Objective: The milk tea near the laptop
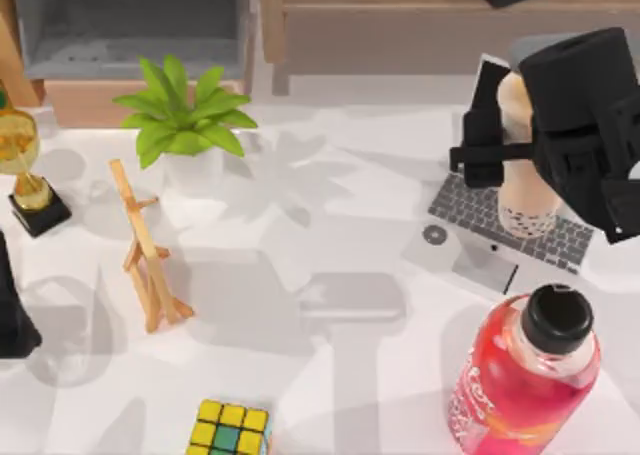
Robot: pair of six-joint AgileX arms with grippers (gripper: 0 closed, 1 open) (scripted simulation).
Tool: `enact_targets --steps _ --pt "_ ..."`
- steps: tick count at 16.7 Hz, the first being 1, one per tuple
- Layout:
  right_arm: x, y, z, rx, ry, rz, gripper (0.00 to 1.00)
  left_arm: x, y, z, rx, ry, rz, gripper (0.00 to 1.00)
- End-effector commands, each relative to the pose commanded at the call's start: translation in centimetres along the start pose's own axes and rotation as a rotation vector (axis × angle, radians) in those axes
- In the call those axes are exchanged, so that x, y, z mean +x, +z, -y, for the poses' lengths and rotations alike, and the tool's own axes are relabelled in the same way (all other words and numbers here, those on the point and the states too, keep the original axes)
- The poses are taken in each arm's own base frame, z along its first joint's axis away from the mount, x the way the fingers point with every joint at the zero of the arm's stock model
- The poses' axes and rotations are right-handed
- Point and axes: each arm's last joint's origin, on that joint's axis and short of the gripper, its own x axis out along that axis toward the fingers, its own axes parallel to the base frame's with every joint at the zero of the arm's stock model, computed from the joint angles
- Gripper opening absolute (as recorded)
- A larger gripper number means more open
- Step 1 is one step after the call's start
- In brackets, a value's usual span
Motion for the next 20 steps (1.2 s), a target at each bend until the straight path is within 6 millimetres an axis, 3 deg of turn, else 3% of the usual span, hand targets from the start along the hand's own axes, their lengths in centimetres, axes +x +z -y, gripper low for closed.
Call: enact_targets --steps 6,12,16,20 --pt "0.4 -1.9 7.7 -0.028 0.003 -0.075 0.00 0.0 0.0 0.0 0.000 0.000 0.000 1.00" --pt "0.6 -3.2 13.7 0.024 0.036 -0.049 0.00 0.0 0.0 0.0 0.000 0.000 0.000 1.00" --pt "0.7 -3.0 16.4 0.063 0.050 0.015 0.00 0.0 0.0 0.0 0.000 0.000 0.000 1.00" --pt "0.6 -2.7 17.3 0.075 0.055 0.046 0.00 0.0 0.0 0.0 0.000 0.000 0.000 1.00"
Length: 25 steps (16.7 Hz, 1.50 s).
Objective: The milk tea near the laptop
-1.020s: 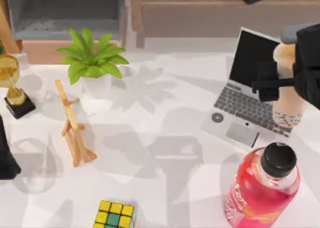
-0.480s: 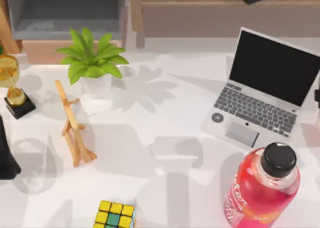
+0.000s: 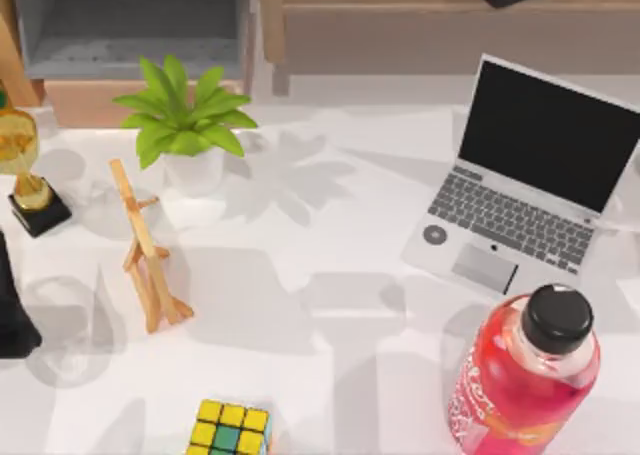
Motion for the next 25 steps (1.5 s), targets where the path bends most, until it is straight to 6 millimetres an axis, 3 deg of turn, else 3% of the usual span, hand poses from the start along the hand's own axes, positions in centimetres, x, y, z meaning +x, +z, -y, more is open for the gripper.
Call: enact_targets --steps 16,25 --pt "0.8 -0.1 0.1 0.002 -0.009 0.063 0.00 0.0 0.0 0.0 0.000 0.000 0.000 1.00" --pt "1.7 -2.5 0.0 0.000 0.000 0.000 0.00 0.0 0.0 0.0 0.000 0.000 0.000 1.00"
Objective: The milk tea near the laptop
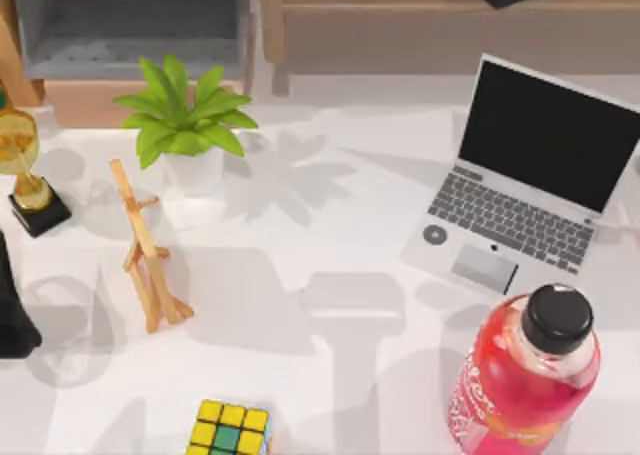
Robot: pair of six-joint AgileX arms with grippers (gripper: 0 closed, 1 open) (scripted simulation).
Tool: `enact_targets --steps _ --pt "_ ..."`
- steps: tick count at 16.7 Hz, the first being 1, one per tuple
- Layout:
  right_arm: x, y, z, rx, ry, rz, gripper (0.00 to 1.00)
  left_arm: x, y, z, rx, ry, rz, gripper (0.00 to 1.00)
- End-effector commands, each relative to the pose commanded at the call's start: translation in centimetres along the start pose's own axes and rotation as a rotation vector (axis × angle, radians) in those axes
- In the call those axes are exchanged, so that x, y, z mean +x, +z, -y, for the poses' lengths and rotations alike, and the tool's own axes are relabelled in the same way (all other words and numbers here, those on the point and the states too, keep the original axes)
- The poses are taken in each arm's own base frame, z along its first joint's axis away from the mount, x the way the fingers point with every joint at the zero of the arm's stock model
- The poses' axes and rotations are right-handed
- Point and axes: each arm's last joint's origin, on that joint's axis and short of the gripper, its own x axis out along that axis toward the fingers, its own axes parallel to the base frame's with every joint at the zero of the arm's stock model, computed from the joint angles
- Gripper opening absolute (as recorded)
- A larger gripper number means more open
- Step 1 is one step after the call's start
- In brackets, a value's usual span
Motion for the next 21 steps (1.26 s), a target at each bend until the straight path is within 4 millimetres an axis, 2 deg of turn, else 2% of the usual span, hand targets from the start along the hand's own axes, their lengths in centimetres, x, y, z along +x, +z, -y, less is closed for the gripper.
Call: enact_targets --steps 2,15,21 --pt "0.00 0.00 0.00 0.000 0.000 0.000 0.00 0.00 0.00 0.00 0.000 0.000 0.000 1.00" --pt "0.00 0.00 0.00 0.000 0.000 0.000 0.98 0.00 0.00 0.00 0.000 0.000 0.000 1.00" --pt "0.00 0.00 0.00 0.000 0.000 0.000 1.00 0.00 0.00 0.00 0.000 0.000 0.000 1.00"
